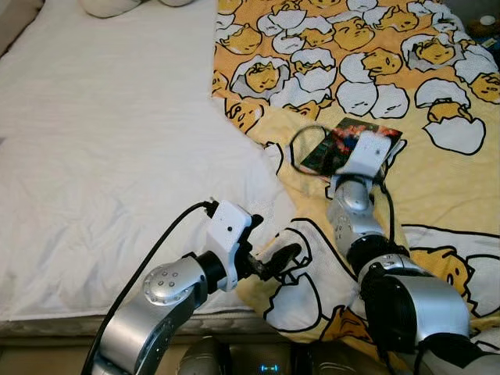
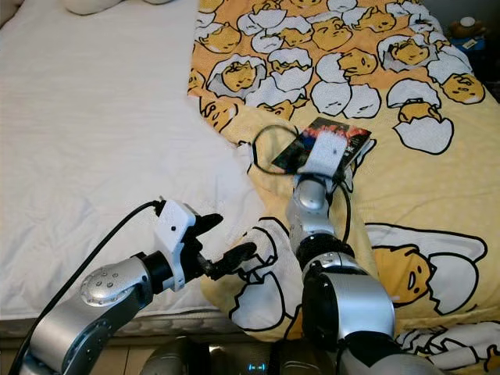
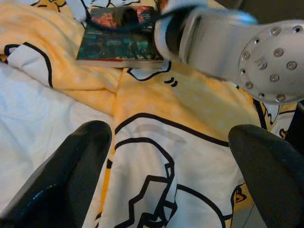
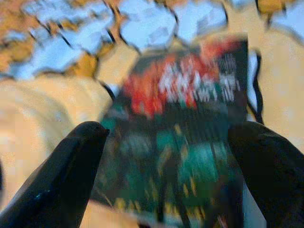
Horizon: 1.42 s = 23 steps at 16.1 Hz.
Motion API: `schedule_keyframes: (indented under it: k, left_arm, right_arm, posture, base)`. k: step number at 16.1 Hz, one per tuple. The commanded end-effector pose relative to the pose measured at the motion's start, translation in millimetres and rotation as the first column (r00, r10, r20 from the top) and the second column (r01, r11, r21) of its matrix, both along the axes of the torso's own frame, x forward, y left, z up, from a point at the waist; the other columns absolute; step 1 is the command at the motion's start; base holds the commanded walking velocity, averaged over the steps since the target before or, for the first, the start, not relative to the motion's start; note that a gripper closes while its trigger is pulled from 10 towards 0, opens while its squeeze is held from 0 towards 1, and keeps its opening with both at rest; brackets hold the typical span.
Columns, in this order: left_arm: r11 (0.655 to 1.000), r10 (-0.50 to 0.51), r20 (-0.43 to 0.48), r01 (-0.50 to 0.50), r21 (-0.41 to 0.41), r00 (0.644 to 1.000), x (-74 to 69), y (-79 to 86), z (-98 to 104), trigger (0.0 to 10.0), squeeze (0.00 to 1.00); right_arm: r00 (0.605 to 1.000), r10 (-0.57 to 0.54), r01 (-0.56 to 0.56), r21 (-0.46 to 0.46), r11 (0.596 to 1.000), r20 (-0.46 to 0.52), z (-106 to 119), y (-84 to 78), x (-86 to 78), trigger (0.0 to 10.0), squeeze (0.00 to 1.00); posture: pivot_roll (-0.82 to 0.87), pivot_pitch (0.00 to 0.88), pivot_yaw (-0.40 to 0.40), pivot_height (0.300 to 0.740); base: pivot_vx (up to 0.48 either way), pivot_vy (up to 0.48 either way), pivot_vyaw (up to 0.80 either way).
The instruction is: Clean up the room
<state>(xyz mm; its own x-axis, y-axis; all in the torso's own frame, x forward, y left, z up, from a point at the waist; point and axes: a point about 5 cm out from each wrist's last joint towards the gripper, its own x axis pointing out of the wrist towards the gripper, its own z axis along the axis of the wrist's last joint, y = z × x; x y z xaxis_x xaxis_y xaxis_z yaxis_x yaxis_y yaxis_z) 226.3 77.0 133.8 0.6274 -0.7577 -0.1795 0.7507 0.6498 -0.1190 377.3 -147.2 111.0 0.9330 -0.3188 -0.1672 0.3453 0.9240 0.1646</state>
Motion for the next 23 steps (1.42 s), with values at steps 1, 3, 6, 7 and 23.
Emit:
schedule_keyframes:
  k: [1, 3, 6, 7, 23]
  left_arm:
    - [1.0, -0.003, -0.007, 0.003, 0.008, 1.0, -2.6, 2.1, -2.9, 10.0, 0.0]
    - [1.0, -0.002, -0.003, 0.002, 0.017, 1.0, -4.5, 3.7, -3.5, 10.0, 0.0]
    - [0.999, 0.035, 0.009, -0.035, 0.032, 0.999, -3.4, 9.2, -4.2, 10.0, 0.0]
    - [0.999, 0.038, 0.01, -0.038, 0.033, 0.999, -2.7, 9.9, -4.1, 10.0, 0.0]
    - [0.999, 0.034, 0.007, -0.034, 0.03, 0.999, -1.5, 8.9, -4.1, 10.0, 0.0]
  right_arm:
    - [0.998, -0.009, 0.011, 0.037, 0.999, -0.055, -10.8, -0.7, -4.0, 10.0, 0.0]
    - [0.997, -0.008, 0.012, 0.05, 0.999, -0.082, -17.3, -1.9, -7.0, 10.0, 0.0]
    - [0.991, 0.067, -0.052, 0.12, 0.991, -0.12, -26.3, 2.7, -9.3, 10.0, 0.0]
    - [0.989, 0.071, -0.054, 0.129, 0.99, -0.131, -28.4, 2.5, -10.2, 10.0, 0.0]
    - [0.977, 0.075, 0.004, 0.375, 0.927, -0.198, -51.2, 1.2, -21.9, 0.0, 0.0]
  posture:
    - [0.2, 0.158, 0.058, 0.74]
    - [0.21, 0.16, 0.057, 0.74]
    - [0.21, 0.167, 0.058, 0.74]
    - [0.21, 0.167, 0.058, 0.74]
    - [0.2, 0.179, 0.061, 0.74]
  base:
    - [0.0, 0.0, 0.0]
    - [0.0, 0.0, 0.0]
    - [0.0, 0.0, 0.0]
    - [0.0, 0.0, 0.0]
    - [0.0, 0.0, 0.0]
